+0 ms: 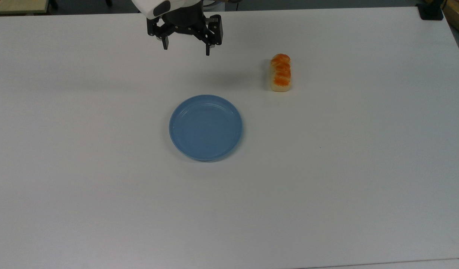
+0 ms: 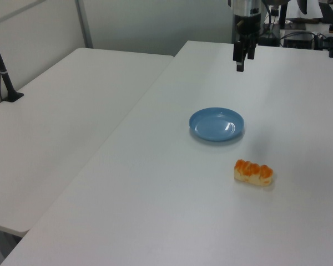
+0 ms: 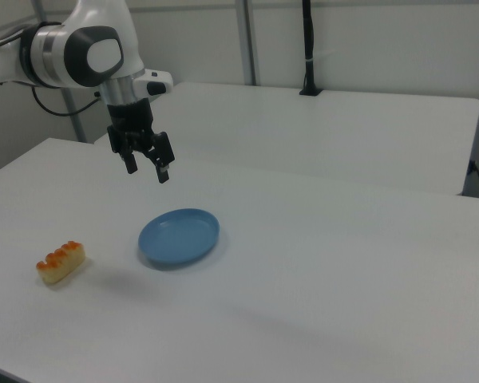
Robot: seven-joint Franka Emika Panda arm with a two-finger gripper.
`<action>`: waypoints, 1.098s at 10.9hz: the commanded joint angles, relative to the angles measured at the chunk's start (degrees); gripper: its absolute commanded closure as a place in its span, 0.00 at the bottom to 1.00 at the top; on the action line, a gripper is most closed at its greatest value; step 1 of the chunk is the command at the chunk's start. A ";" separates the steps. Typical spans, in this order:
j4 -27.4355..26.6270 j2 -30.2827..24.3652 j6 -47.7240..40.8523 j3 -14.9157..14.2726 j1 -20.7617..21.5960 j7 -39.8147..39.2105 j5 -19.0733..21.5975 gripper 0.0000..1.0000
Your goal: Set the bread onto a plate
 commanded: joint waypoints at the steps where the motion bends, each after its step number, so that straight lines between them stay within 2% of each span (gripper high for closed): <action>1: 0.37 0.14 -0.52 -1.01 0.40 -0.66 0.15 0.00; 9: 0.03 0.15 -0.78 -0.74 0.66 -0.31 0.16 0.00; 10: -0.06 0.32 -2.18 -0.74 1.45 -0.22 0.16 0.00; 12: -0.06 0.06 -5.25 -0.74 5.91 1.52 0.24 0.00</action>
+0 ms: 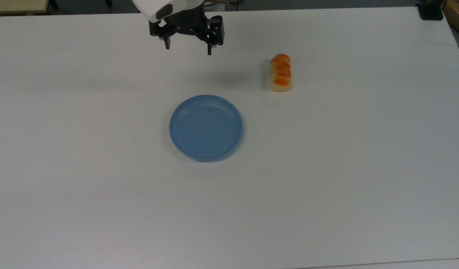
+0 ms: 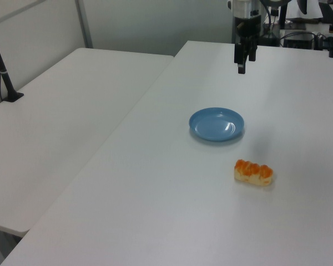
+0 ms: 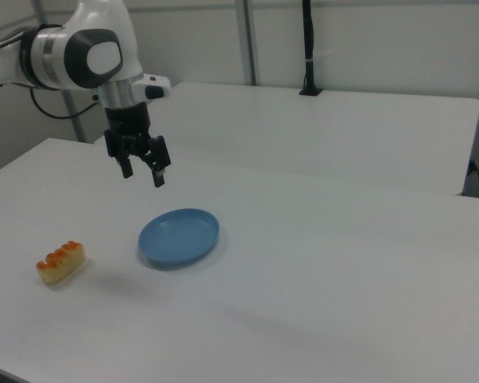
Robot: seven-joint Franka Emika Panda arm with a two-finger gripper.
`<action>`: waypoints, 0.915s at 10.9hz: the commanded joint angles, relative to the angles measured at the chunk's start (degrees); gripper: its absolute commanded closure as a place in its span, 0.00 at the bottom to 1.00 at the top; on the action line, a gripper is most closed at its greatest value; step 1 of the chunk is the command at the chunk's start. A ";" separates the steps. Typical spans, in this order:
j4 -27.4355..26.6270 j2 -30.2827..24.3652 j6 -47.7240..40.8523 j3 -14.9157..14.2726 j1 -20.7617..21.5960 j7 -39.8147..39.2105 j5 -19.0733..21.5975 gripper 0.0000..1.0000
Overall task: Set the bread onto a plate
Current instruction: 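Move the gripper over the orange-topped bread roll and lower onto it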
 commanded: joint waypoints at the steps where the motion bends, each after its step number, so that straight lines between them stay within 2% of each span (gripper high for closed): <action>1: -0.02 -0.51 -4.60 -0.47 7.57 4.32 0.18 0.00; 3: -1.50 0.10 -4.17 -0.47 12.23 8.46 0.09 0.00; 6: -2.57 6.06 0.19 -0.12 17.94 14.78 0.18 0.00; 8: -3.44 9.93 4.78 1.45 20.59 20.85 -0.69 0.00; 10: -3.62 12.75 6.80 2.69 22.09 21.92 -0.87 0.00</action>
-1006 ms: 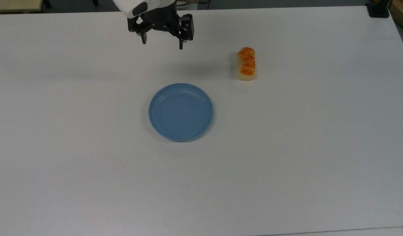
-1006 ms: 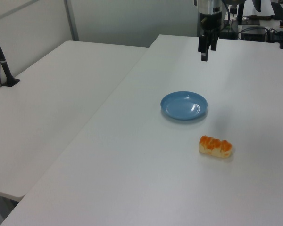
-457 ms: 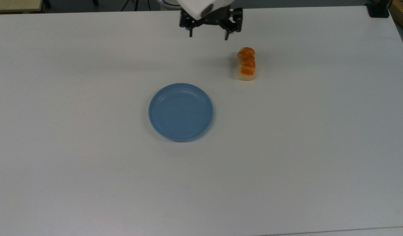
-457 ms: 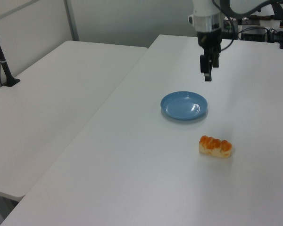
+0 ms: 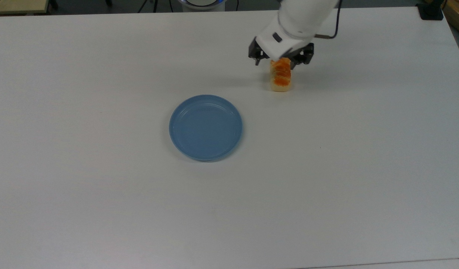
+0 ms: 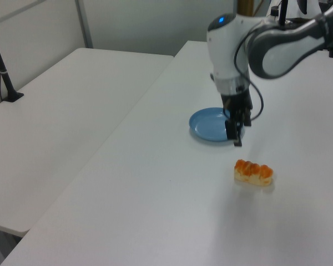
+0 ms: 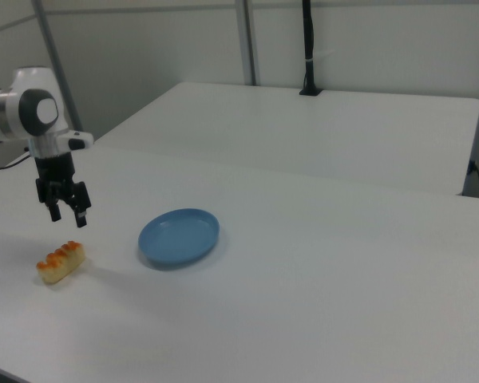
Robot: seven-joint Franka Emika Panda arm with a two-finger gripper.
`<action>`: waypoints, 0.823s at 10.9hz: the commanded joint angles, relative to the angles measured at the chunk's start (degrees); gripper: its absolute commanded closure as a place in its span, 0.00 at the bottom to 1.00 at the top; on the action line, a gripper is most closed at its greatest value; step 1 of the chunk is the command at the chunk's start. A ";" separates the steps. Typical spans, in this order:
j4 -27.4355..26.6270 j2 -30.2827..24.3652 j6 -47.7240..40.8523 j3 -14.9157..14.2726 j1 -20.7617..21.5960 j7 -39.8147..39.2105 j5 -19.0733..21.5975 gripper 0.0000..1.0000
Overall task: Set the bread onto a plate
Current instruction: 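Move the gripper over the orange-topped bread roll and lower onto it, then close the gripper on the bread roll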
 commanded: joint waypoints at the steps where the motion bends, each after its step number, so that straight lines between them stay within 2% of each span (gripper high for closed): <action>1: -1.57 2.64 3.97 1.24 2.31 3.91 -1.12 0.00; 4: -6.48 3.44 7.66 1.42 2.58 4.63 -3.84 0.00; 5: -7.37 3.44 8.37 1.42 2.58 4.63 -4.54 0.07; 6: -7.64 3.52 8.81 1.69 2.58 4.54 -4.73 0.29; 7: -7.64 3.61 8.81 1.69 2.58 4.28 -4.64 0.58; 8: -7.47 3.44 8.73 1.69 2.49 4.01 -4.64 0.74; 9: -6.86 3.26 8.46 1.78 2.05 3.92 -4.55 0.82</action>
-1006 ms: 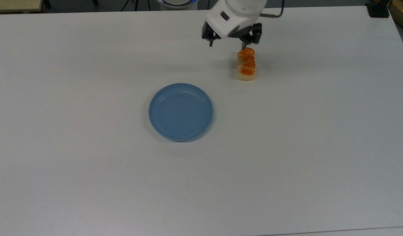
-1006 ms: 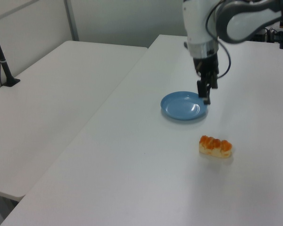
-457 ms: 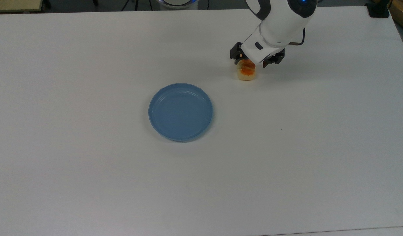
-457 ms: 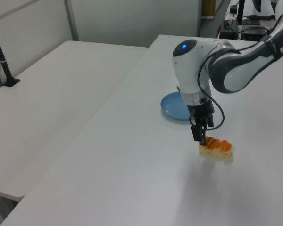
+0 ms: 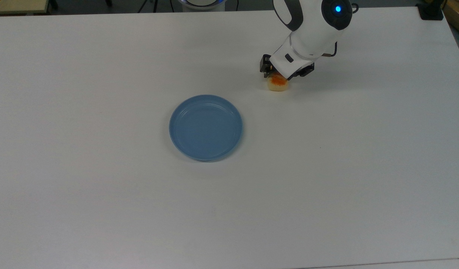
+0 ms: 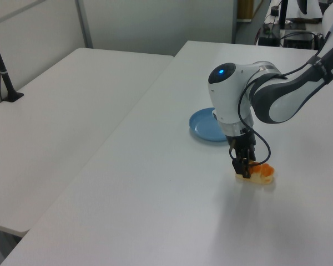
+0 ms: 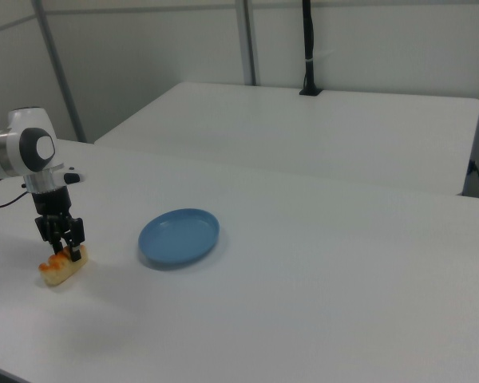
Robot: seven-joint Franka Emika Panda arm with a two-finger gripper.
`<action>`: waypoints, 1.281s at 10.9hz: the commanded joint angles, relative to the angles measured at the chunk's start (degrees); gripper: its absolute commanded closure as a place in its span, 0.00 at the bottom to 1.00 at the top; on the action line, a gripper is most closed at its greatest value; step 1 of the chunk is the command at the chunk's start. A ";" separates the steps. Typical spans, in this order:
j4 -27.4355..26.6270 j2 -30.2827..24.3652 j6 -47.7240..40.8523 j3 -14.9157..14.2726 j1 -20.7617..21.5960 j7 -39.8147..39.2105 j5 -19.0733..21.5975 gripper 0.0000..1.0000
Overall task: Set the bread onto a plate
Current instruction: 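Close the gripper on the bread roll, then carry the held bread roll over the blue plate and lower it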
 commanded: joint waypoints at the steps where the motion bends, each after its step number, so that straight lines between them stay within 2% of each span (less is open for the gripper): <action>1: 0.76 -1.99 0.83 0.22 -0.86 0.33 -0.83 0.84; 4: 5.59 -3.57 -1.27 -1.01 -4.11 -4.32 -0.21 0.84; 8: 11.48 -2.43 0.20 -8.20 -8.85 -11.87 -0.21 0.79; 9: 12.01 -2.26 3.26 -10.05 -9.73 -13.02 -0.12 0.77; 11: 12.02 1.06 9.24 -11.29 -11.32 -12.86 -0.65 0.73; 12: 11.85 2.91 11.01 -11.30 -11.93 -12.60 -0.74 0.67; 13: 11.76 3.97 11.37 -11.30 -11.85 -12.51 -0.91 0.54; 14: 11.32 4.25 11.29 -11.30 -11.68 -12.25 -0.91 0.31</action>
